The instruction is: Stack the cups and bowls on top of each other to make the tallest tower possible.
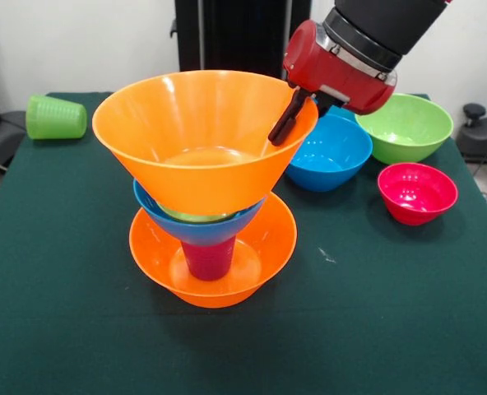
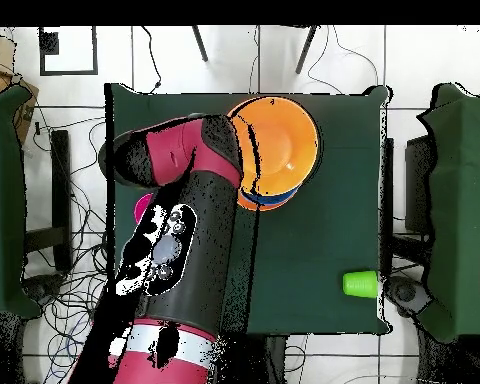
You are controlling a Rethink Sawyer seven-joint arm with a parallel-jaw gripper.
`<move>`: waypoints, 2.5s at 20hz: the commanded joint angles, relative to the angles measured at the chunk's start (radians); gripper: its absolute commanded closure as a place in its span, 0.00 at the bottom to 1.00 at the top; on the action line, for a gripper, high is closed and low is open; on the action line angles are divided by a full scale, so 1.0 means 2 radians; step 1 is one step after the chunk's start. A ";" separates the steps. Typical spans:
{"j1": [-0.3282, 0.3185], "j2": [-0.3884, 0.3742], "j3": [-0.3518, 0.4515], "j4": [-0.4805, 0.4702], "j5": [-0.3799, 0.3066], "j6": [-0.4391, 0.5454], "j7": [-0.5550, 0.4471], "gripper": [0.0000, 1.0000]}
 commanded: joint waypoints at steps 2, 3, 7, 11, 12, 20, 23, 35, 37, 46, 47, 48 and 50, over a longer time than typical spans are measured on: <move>-0.004 0.007 0.019 0.030 -0.007 -0.022 0.071 1.00; -0.004 0.008 0.018 0.028 -0.007 -0.021 0.071 1.00; -0.002 0.007 0.012 0.028 -0.010 -0.013 0.072 1.00; 0.000 0.011 0.007 0.027 -0.010 -0.011 0.075 1.00; 0.000 0.013 0.006 0.025 -0.010 -0.010 0.074 1.00; 0.004 0.014 0.000 0.027 -0.011 -0.010 0.074 1.00; 0.008 0.022 -0.006 0.025 -0.011 -0.002 0.079 1.00; 0.008 0.031 0.001 0.030 0.002 -0.013 0.079 1.00; 0.008 0.030 0.002 0.035 0.004 -0.017 0.082 1.00; 0.010 0.030 -0.001 0.037 0.001 -0.023 0.083 1.00; 0.010 0.031 -0.001 0.036 0.001 -0.024 0.084 1.00; 0.010 0.031 -0.001 0.035 0.001 -0.024 0.084 1.00; 0.011 0.032 -0.001 0.035 0.000 -0.025 0.085 1.00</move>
